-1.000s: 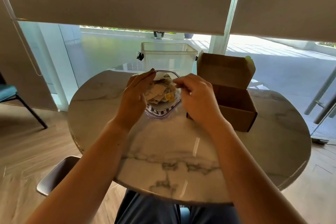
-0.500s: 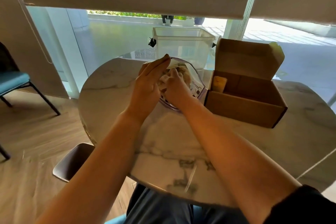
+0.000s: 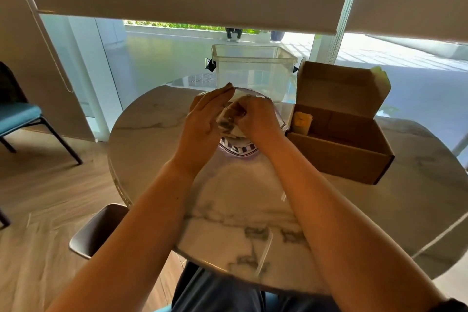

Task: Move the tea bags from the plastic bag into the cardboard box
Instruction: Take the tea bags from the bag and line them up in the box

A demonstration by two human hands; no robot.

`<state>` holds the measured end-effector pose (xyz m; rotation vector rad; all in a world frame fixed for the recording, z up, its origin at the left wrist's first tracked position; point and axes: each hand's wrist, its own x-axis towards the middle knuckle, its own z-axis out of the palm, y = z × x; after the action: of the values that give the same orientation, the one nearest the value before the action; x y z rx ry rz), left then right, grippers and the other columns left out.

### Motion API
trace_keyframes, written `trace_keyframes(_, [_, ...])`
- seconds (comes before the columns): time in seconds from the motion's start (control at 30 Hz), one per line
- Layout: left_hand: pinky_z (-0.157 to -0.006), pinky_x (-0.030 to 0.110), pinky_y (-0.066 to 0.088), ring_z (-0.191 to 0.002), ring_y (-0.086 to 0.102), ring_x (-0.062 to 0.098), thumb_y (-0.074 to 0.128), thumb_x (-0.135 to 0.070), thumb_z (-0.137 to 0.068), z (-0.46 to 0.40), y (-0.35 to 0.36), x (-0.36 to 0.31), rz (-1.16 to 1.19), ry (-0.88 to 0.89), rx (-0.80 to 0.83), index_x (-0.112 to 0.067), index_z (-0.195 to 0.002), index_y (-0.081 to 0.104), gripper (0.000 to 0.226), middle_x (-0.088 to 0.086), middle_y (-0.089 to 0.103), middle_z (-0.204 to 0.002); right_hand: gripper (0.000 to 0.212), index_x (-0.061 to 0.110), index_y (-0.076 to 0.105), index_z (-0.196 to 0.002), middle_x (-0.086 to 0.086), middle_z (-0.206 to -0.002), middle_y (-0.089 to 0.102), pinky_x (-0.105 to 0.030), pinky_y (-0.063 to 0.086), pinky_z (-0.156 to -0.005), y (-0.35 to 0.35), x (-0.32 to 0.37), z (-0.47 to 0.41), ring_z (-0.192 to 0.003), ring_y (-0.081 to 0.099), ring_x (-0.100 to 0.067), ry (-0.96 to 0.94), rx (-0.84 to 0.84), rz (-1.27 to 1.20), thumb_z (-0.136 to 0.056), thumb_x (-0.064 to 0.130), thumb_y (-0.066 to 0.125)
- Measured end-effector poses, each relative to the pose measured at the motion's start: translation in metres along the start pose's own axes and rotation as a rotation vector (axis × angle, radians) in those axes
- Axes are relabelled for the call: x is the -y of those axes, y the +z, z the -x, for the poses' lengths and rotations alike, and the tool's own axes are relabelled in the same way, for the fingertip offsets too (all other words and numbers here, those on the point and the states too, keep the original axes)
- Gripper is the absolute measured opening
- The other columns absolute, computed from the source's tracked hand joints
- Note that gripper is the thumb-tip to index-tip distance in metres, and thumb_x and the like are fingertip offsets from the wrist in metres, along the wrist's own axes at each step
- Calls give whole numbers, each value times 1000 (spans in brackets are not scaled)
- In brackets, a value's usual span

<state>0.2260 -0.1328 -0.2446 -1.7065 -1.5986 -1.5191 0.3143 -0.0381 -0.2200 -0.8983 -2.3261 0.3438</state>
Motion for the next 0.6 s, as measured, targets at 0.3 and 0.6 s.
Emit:
trace_keyframes(0.3, [-98,1,29,-116,37,-11,34,22,-77,0,3,-4,80,-16,-34,3,-124,53,55,6,49,-125,14,6,63,-92,-14,-84,68,-22,58,-60,-93,8,41,-61,68,-15,92,107,-475,-81,2,70])
trace_keyframes(0.6, [-99,2,28,-116,39,-1,35,25,-75,-1,7,-2,15,14,-44,-1,-124,55,59,2,51,-125,17,14,65,-91,1,-91,61,-11,43,-58,-122,-62,23,-78,56,-7,289,-167,-190,-86,-1,60])
